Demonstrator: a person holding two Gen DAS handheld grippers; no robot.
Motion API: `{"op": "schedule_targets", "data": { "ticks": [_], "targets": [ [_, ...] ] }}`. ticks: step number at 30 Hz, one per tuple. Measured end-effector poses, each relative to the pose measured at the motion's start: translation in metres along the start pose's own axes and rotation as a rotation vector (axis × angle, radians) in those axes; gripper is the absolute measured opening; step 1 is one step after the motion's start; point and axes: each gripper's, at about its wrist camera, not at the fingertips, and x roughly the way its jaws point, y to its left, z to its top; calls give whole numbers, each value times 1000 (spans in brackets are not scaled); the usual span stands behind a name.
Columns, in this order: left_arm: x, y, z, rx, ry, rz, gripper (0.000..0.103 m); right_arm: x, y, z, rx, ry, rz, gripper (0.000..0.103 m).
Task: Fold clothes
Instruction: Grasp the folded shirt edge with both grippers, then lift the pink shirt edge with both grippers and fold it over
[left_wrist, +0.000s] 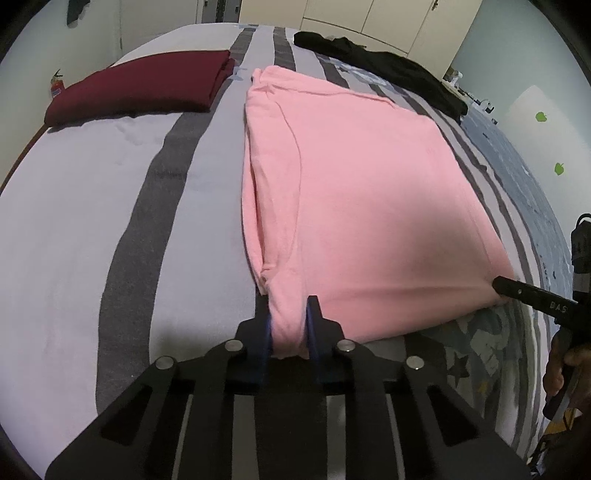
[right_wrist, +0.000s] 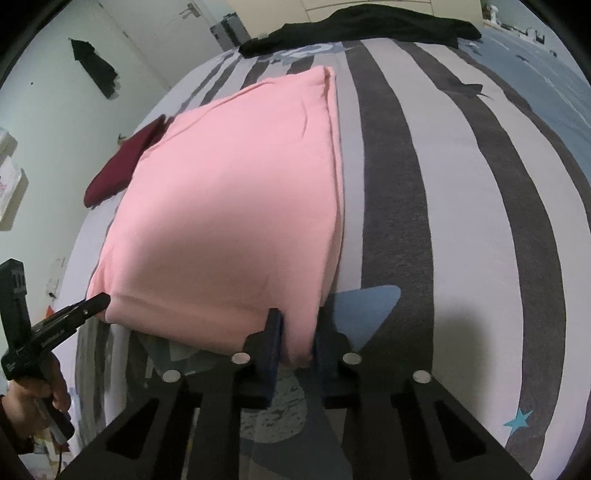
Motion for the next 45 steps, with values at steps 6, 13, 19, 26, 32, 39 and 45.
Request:
{"op": "schedule_targets", "data": {
  "ticks": [6, 13, 19, 26, 32, 39, 45],
  "targets": [
    [-33, -4, -15, 2, 13, -14, 11, -26, 7, -14, -6, 6, 20, 10],
    [-69, 3, -69, -61, 130, -10, 11, -57, 18, -72, 5, 127, 68, 10],
    [-103, 5, -33, -160, 24, -61, 10, -94, 24, -54, 91, 40, 119, 10],
    [-98, 8, 44, -188, -94, -117, 10, -100, 18, 17, 157, -63, 160, 10],
    [-40, 12, 112, -136, -127, -76, 9, -66, 20, 93, 140, -121, 142, 8],
    [26, 37, 150, -166, -16, -54, 14, -13, 4, 142, 128, -96, 131, 9],
    [-8, 55, 150, -190, -185, -69, 60, -7, -5, 148, 88, -128, 132, 25]
  ]
}}
